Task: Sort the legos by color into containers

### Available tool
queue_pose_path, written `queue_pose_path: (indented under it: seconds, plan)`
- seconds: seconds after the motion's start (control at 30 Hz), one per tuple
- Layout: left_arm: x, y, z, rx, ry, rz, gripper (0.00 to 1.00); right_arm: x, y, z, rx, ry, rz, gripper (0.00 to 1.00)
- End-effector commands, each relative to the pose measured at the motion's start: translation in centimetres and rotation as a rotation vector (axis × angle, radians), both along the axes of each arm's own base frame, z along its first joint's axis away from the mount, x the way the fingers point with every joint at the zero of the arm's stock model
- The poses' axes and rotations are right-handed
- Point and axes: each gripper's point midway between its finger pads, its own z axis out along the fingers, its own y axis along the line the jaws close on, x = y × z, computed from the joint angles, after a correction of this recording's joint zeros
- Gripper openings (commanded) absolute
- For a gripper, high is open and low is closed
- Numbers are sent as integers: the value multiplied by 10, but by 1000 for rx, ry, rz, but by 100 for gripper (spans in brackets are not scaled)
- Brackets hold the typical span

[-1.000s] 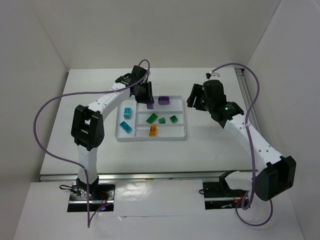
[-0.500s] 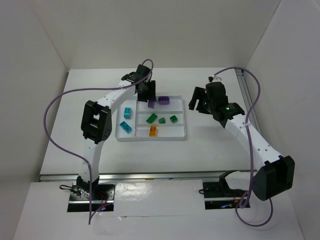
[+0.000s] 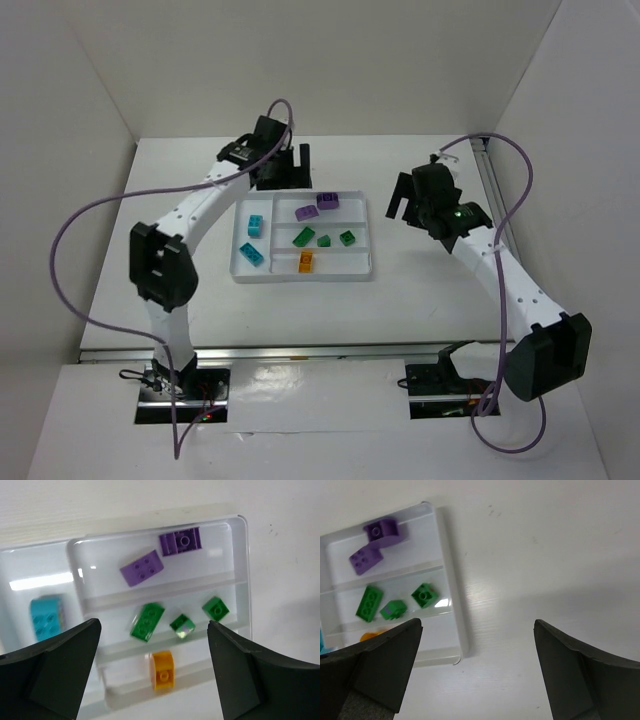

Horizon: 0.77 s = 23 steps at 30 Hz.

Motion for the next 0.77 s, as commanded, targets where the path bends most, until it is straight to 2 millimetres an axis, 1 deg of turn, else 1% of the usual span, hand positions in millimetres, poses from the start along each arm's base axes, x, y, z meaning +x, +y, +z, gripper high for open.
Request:
queue_pose_path:
  seconds: [0.0, 0.03, 0.07, 0.13, 0.17, 0.2, 0.23, 0.27, 0.3, 0.33, 0.4, 0.43, 0.47, 0.5, 0.6, 0.67, 0.7, 0.73]
  plan:
    - [-28, 28, 69, -5, -153, 50, 100, -1, -42, 27, -95, -41, -197, 100]
    - [-31, 33, 77, -10, -193, 64, 100, -3, -50, 27, -127, -42, -229, 100]
    - [-49, 45, 83, -6, -215, 80, 100, -3, -52, 30, -133, -44, -236, 100]
    - [-62, 54, 91, -6, -251, 85, 100, -5, -54, 29, -144, -37, -243, 100]
    - [-67, 63, 94, -13, -256, 97, 100, -5, -58, 29, -145, -36, -254, 100]
    - [-75, 75, 103, -24, -285, 105, 100, -7, -58, 28, -138, -36, -260, 100]
    - [-81, 72, 107, -49, -294, 85, 100, -8, -58, 28, -135, -43, -260, 100]
    - [-84, 79, 110, -47, -304, 86, 100, -8, -58, 28, -135, -43, -260, 100]
    - [-86, 80, 116, -57, -326, 87, 100, -9, -62, 24, -139, -34, -269, 100]
    - [-88, 85, 119, -53, -338, 90, 100, -10, -62, 27, -128, -44, -275, 100]
    - [-95, 88, 132, -69, -374, 92, 100, -11, -62, 23, -125, -37, -280, 100]
    - [-95, 92, 135, -71, -383, 101, 100, -10, -62, 28, -116, -57, -281, 100]
    - [-93, 91, 138, -76, -394, 102, 100, -11, -62, 23, -121, -46, -281, 100]
    - [-97, 90, 139, -84, -396, 93, 100, -11, -62, 23, -121, -46, -281, 100]
    - [-98, 89, 144, -97, -411, 87, 100, -12, -62, 20, -118, -39, -286, 100]
    - [-99, 87, 144, -104, -408, 77, 100, -12, -62, 20, -118, -39, -286, 100]
    - [-99, 87, 144, -104, -408, 77, 100, -14, -63, 15, -122, -29, -285, 100]
    - [-100, 85, 145, -110, -406, 68, 100, -14, -62, 15, -114, -31, -292, 100]
